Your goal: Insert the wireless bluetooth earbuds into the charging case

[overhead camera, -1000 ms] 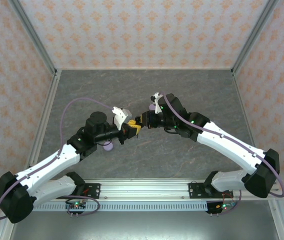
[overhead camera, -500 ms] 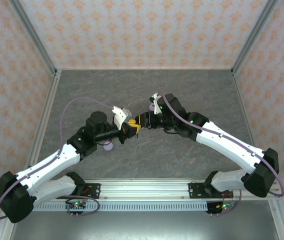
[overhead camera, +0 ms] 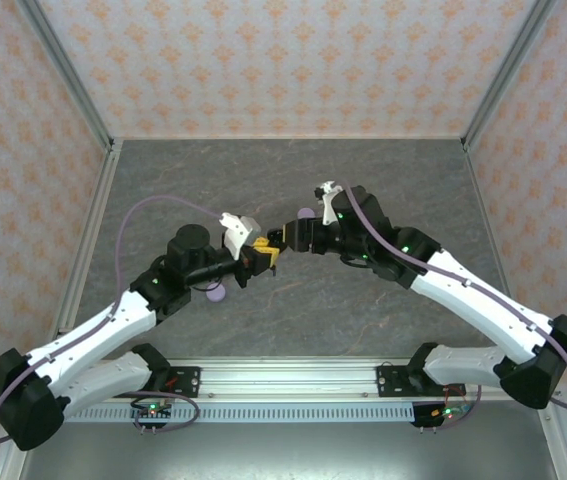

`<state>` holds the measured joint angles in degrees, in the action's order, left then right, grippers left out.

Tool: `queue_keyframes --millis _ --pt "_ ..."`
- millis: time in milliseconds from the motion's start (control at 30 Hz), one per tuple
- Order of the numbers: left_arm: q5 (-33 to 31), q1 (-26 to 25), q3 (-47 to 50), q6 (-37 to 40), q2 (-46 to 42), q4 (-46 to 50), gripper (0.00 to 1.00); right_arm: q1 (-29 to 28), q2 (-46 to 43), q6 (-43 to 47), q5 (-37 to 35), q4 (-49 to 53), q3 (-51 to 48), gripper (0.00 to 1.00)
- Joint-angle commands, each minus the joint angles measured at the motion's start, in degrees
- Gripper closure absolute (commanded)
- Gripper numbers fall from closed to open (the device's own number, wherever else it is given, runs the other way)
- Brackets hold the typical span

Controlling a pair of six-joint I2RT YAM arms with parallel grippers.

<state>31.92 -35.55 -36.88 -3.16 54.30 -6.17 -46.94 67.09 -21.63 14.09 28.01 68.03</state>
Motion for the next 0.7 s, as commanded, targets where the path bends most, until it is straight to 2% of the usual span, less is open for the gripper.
queue_keyframes --millis 0,133,300,667 --pt "-4.2 -0.3 1.9 0.1 -4.3 2.7 1.00 2.1 -1.4 -0.6 -3.5 2.1 -0.8 0.37" --pt "-7.1 -0.3 4.4 -0.3 -9.6 7.1 1.00 3.7 0.4 -1.9 -4.3 2.0 -3.2 0.38" --pt "-10.5 -0.3 6.8 -0.7 -16.4 12.4 1.00 3.6 12.7 -0.9 -3.9 6.6 0.6 0.45" --pt "-13.9 -0.4 7.1 -0.6 -25.1 17.9 1.00 -0.6 38.9 0.1 -3.9 12.6 14.9 0.48"
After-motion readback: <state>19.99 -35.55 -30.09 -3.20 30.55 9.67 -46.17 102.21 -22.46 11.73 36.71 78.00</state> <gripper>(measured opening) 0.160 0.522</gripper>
